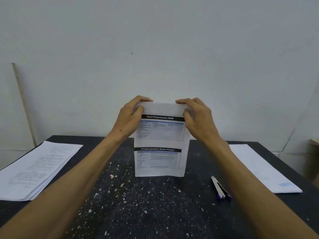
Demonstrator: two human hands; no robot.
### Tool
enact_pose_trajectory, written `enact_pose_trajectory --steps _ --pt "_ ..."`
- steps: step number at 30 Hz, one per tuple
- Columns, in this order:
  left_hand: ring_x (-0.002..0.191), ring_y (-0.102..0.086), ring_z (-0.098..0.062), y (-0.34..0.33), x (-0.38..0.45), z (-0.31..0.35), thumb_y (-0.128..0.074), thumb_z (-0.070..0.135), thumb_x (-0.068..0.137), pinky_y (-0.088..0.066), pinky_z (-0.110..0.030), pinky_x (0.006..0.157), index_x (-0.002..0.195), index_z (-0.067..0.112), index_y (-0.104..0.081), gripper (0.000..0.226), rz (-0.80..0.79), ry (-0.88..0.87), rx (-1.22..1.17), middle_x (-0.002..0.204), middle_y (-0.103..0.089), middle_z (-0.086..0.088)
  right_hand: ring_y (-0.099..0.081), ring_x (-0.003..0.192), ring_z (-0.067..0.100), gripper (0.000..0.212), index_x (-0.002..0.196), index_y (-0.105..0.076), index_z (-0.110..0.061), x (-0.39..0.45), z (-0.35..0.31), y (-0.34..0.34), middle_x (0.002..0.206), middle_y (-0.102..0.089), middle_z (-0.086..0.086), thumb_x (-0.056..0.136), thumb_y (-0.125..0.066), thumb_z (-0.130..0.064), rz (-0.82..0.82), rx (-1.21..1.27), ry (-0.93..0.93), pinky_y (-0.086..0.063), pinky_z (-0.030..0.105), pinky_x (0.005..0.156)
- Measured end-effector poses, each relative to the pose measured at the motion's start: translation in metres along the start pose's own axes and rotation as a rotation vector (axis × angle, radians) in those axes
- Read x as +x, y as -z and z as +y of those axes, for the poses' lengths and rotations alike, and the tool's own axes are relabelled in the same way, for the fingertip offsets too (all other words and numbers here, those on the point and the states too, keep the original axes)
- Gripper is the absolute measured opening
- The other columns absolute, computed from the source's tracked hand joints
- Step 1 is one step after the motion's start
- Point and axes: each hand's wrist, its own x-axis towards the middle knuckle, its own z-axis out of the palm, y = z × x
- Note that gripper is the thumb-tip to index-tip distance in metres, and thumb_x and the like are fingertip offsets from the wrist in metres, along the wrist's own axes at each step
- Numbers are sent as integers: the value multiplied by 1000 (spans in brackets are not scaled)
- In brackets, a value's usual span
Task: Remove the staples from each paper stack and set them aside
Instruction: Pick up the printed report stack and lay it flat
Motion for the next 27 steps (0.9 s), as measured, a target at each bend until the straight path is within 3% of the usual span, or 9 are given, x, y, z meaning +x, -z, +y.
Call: enact_pose_trajectory --steps 4,7,9,12,14,16,20,24,27 --pt "96 -59 -6 -4 -4 2 -37 12 107 -51 -31 76 125 30 -56 31 24 47 -13 111 -60 16 -56 98 11 50 145 -52 -22 -5 -5 -3 113 -57 4 101 -48 0 38 80 -50 -53 21 88" --pt "88 -55 -6 -10 -10 6 -36 11 108 -49 -31 77 138 28 -38 35 91 99 -105 102 -52 16 -64 98 19 54 152 -26 -25 -12 -8 -11 114 -55 3 105 -48 -11 51 265 -254 -61 35 86" --pt "85 -53 -8 -16 -14 6 -35 11 108 -46 -32 76 138 23 -30 33 139 165 -181 99 -50 9 -66 97 19 50 147 -21 -27 -18 -9 -17 114 -56 4 107 -48 -16 51 398 -405 -62 38 85" --pt "85 -51 -11 -26 -18 5 -34 12 107 -44 -35 74 132 19 -28 27 176 235 -229 98 -50 5 -62 87 9 38 140 -28 -26 -27 -12 -22 113 -60 9 107 -45 -16 49 484 -492 -53 18 72" --pt "84 -50 -10 -30 -19 5 -33 13 107 -43 -34 72 127 16 -28 21 197 246 -226 97 -49 5 -56 77 -3 24 132 -39 -17 -30 -15 -24 104 -60 -3 108 -41 -14 38 479 -502 -46 10 64" --pt "82 -49 -8 -32 -19 6 -33 13 107 -43 -32 71 120 13 -29 13 215 246 -213 95 -47 6 -51 71 -2 13 118 -46 -9 -29 -16 -25 94 -57 -6 108 -39 -15 37 447 -496 -42 12 60" --pt "81 -49 -8 -27 -11 6 -36 18 108 -43 -30 70 110 11 -39 8 209 237 -173 93 -50 6 -47 69 -3 15 107 -46 -6 -21 -14 -20 89 -55 -4 110 -40 -19 66 401 -449 -45 22 65" --pt "84 -55 -12 -16 5 10 -47 23 106 -45 -30 73 107 5 -52 18 190 228 -184 94 -59 1 -55 74 -3 7 106 -47 -12 -8 -11 -7 93 -60 -3 108 -43 -17 112 431 -457 -48 16 63" --pt "86 -60 -13 -15 9 16 -44 29 109 -48 -31 74 113 3 -52 27 137 243 -194 99 -64 -4 -64 90 15 10 108 -53 -14 -6 -8 0 105 -67 6 103 -45 -17 135 525 -558 -53 26 72"
